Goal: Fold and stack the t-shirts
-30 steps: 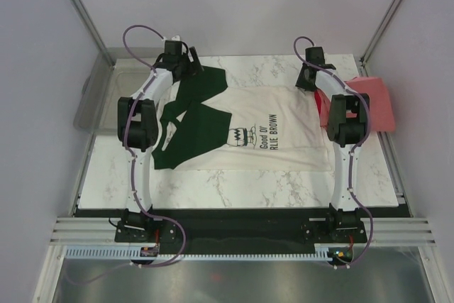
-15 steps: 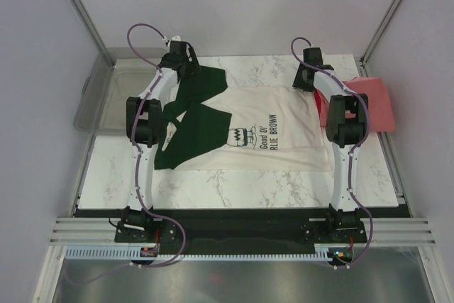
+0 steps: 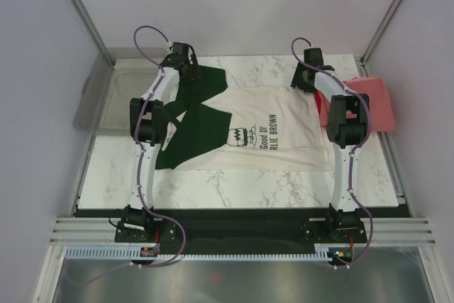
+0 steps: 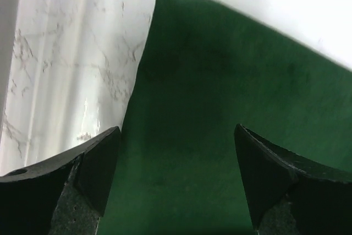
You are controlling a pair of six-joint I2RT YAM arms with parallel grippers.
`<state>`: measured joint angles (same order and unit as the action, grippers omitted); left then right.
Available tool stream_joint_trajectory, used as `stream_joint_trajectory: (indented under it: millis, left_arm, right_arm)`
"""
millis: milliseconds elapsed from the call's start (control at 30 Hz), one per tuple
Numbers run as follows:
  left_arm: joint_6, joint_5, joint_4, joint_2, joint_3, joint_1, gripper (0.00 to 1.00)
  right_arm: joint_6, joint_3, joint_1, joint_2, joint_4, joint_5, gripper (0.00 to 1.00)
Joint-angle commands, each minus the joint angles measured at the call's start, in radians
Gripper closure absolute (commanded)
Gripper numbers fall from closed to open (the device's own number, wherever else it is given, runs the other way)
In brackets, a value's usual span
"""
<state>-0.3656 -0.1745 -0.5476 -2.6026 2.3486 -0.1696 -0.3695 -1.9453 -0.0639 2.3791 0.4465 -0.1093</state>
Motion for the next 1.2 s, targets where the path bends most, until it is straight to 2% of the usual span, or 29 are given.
stream_joint_trajectory:
  millis: [0,200,267,333,433,500,533,667,833,1067,1167]
  left_arm:
    - [0.03,0.047,-0.121,-0.016,0.055,-0.001,0.1]
    - [0.031,0.046,-0.121,-0.02,0.067,0.001,0.28]
    - [0.025,0.041,-0.121,-0.031,0.08,0.001,0.42]
    - [0.025,0.04,-0.106,-0.033,0.08,0.001,0.49]
    - [0.025,0.03,-0.086,-0.031,0.075,0.001,0.64]
    - [0.022,0.02,-0.075,-0.024,0.067,0.001,0.68]
    - [0.022,0.015,-0.065,-0.021,0.063,0.001,0.74]
    - [0.011,-0.011,-0.002,0.024,-0.029,0.004,0.95]
    - [-0.021,-0.029,0.084,0.108,-0.152,0.018,0.98]
    - [-0.039,-0.051,0.25,0.2,-0.36,0.028,0.98]
    - [-0.05,-0.056,0.271,0.205,-0.379,0.035,0.98]
  right_arm:
    - [0.004,0.02,-0.005,-0.055,0.008,0.017,0.4]
    - [0.009,0.035,-0.007,-0.075,0.011,0.014,0.41]
    - [0.015,0.039,-0.007,-0.081,0.014,0.007,0.38]
    - [0.018,0.037,-0.007,-0.095,0.015,-0.006,0.34]
    - [0.027,0.033,-0.005,-0.115,0.026,-0.026,0.31]
    - [0.032,0.029,-0.007,-0.126,0.037,-0.041,0.3]
    - [0.032,0.028,-0.007,-0.133,0.04,-0.05,0.3]
    - [0.029,0.034,-0.005,-0.147,0.049,-0.067,0.28]
    - [0.017,0.048,0.003,-0.147,0.054,-0.089,0.19]
    - [0.012,0.031,0.032,-0.103,0.051,-0.086,0.19]
    - [0.014,0.02,0.041,-0.083,0.052,-0.079,0.21]
